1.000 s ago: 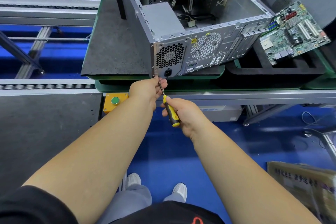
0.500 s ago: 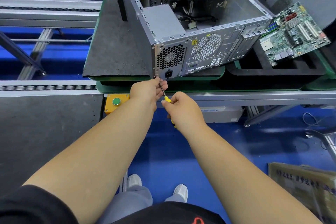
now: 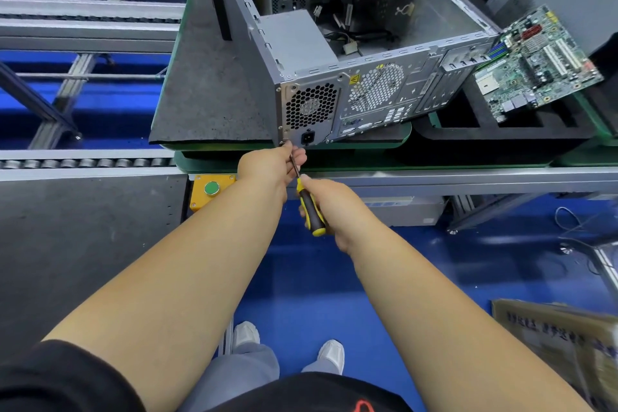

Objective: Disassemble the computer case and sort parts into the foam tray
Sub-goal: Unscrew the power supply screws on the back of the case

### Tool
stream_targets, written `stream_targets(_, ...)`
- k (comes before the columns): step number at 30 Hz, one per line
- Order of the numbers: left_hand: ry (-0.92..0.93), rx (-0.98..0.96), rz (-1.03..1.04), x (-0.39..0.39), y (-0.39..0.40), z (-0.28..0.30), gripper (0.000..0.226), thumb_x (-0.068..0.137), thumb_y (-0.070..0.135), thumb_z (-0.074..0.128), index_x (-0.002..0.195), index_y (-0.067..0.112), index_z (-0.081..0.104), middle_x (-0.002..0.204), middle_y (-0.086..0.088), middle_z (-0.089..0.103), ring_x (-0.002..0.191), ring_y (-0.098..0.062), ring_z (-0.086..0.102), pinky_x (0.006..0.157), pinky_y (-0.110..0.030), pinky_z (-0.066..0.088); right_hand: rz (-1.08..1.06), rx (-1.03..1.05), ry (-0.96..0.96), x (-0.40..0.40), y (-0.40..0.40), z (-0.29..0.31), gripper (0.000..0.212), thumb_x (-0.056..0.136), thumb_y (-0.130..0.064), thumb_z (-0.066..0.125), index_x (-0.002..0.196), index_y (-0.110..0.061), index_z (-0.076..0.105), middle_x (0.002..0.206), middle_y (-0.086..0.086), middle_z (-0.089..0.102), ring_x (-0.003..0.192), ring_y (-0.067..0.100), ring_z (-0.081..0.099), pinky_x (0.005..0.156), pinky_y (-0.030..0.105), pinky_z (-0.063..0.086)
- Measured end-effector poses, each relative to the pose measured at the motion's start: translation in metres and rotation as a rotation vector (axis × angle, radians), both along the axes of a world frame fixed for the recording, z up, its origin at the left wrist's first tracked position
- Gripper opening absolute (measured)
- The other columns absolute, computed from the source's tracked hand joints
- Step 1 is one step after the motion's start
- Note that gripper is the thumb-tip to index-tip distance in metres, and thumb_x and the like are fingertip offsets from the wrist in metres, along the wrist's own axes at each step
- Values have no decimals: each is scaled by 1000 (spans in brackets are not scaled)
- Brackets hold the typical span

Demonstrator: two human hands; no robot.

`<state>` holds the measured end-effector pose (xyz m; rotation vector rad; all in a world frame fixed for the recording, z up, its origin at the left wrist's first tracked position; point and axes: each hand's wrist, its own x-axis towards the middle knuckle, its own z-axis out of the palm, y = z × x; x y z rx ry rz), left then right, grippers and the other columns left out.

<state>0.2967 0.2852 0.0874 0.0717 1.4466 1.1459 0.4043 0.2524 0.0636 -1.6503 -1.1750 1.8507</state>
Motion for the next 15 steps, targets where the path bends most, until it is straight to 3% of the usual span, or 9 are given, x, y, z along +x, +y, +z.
stream_targets(2,0,-2,3,0,-1,0,27,102,17,48,76,9,55,123,-12,66,114,-18,64,59,-15,52,-94,-147,204,3,-2,-2,29,104,-34,46,102,-11,64,74,5,68,58,14,61,54,26,48)
stream_targets(4,11,-6,4,-1,-1,-1,28,102,18,48,77,10,56,121,-11,67,105,-15,67,58,-14,51,-105,-177,254,5,-2,-5,30,106,-30,42,107,-9,64,77,3,71,57,12,63,51,25,47)
stream_targets(10,27,6,9,0,-2,1,26,102,17,48,78,9,55,122,-12,66,100,-15,65,54,-13,50,-58,-96,123,3,-2,-6,27,101,-37,53,95,-16,68,80,2,72,66,11,64,55,27,45)
stream_targets(13,35,16,4,-1,-4,0,27,102,18,48,78,10,56,121,-12,67,106,-17,66,56,-13,51,-30,-37,12,2,-2,-4,29,100,-42,53,89,-18,67,64,-3,68,62,13,57,49,23,42)
stream_targets(15,38,27,-1,-2,-5,-2,25,102,18,48,80,10,57,120,-12,68,97,-16,69,57,-13,51,5,35,-72,3,-2,-4,31,99,-44,51,87,-20,65,58,-5,65,59,13,55,46,22,40)
